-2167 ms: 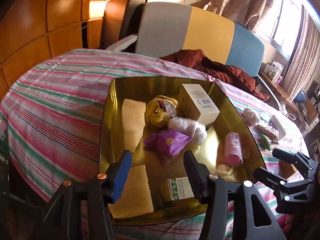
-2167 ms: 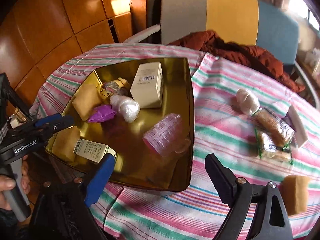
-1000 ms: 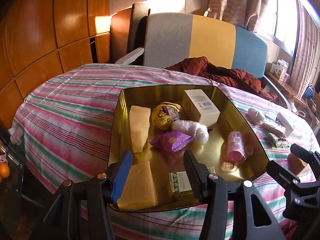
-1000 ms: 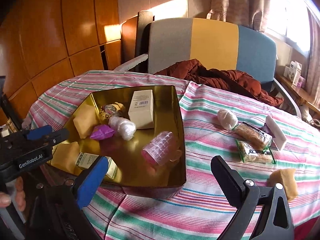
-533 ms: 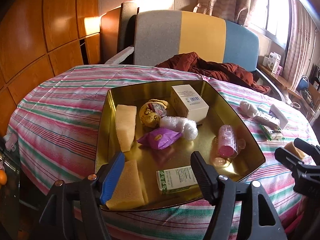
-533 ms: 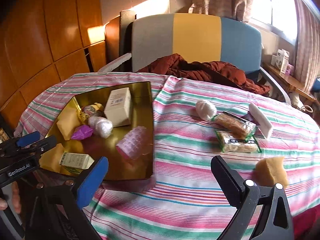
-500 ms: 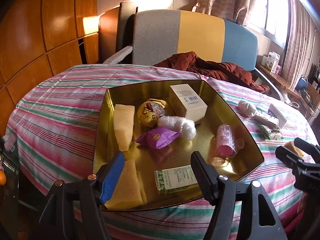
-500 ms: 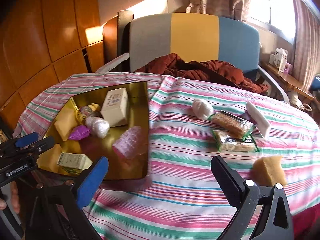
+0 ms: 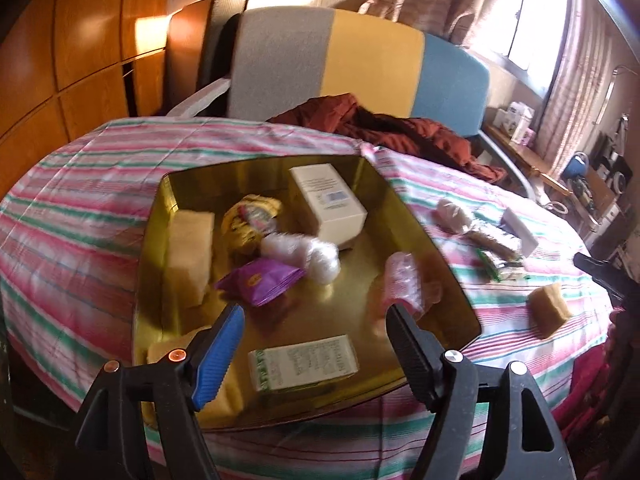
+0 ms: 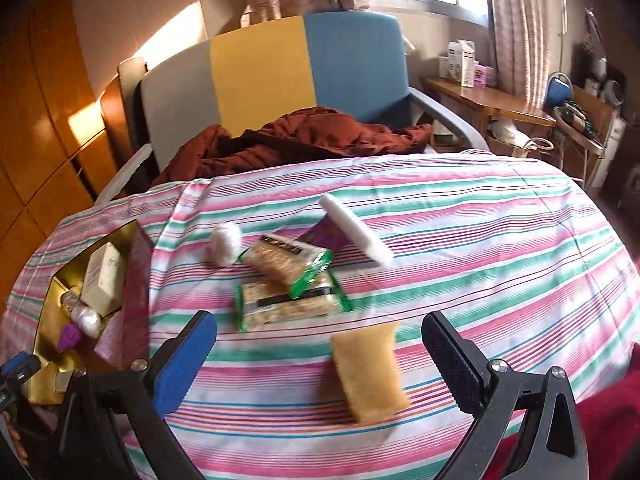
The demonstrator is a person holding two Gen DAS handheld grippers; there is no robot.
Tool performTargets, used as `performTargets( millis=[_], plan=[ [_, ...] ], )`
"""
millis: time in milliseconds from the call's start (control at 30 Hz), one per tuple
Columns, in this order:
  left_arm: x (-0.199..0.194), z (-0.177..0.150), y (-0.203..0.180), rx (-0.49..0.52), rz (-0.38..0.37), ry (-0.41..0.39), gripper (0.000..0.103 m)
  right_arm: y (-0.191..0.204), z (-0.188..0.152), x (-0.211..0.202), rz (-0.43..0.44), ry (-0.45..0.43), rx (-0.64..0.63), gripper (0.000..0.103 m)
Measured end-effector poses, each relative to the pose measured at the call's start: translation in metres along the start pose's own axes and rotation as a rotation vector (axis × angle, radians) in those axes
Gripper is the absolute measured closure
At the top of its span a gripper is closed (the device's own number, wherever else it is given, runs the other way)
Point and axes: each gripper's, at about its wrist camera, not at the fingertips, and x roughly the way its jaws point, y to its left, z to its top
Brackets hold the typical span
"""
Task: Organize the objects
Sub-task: 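Withdraw both open tools from the tray toward the remaining items on the bed, then move the left tool to the cracker packets while the right tool approaches the yellow sponge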
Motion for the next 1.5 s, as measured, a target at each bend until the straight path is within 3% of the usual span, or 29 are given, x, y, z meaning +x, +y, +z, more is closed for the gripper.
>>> performTargets(
  millis=[100, 267, 433, 600, 733, 967, 1067, 1267, 1367, 1500],
  plan=[
    [0.001, 0.007, -0.019, 0.051, -0.069, -0.002, 0.025, -0.030, 0.007, 0.010, -0.046, 0.007, 0.043, 0.000],
    [0.013, 0.020, -0.056, 0.130, -0.155, 0.034, 0.025, -0.074, 0.000, 0.029, -0.025, 0.067, 0.227, 0.000],
    [0.035, 0.037, -0.094, 0.108, -0.336, 0.152, 0.025, -0.083, 0.002, 0.029, -0.007, 0.061, 0.273, 0.000],
    [0.051, 0.051, -0.144, 0.164, -0.375, 0.200, 0.025, -0.084, 0.003, 0.027, 0.023, 0.055, 0.296, 0.000],
    [0.081, 0.068, -0.178, 0.126, -0.404, 0.290, 0.025, -0.086, 0.004, 0.022, 0.053, 0.039, 0.308, 0.000],
    [0.147, 0.085, -0.215, 0.007, -0.379, 0.433, 0.026, -0.089, 0.005, 0.015, 0.111, 0.014, 0.331, 0.000],
    [0.177, 0.089, -0.221, -0.096, -0.368, 0.494, 0.026, -0.092, 0.005, 0.014, 0.153, 0.016, 0.356, 0.000],
    [0.220, 0.096, -0.226, -0.279, -0.309, 0.543, 0.025, -0.093, 0.005, 0.014, 0.234, 0.023, 0.377, 0.000],
    [0.233, 0.099, -0.232, -0.295, -0.274, 0.551, 0.024, -0.096, 0.004, 0.014, 0.261, 0.024, 0.392, 0.000],
    [0.248, 0.097, -0.249, -0.238, -0.208, 0.581, 0.024, -0.102, 0.004, 0.014, 0.292, 0.026, 0.425, 0.000]
  ],
)
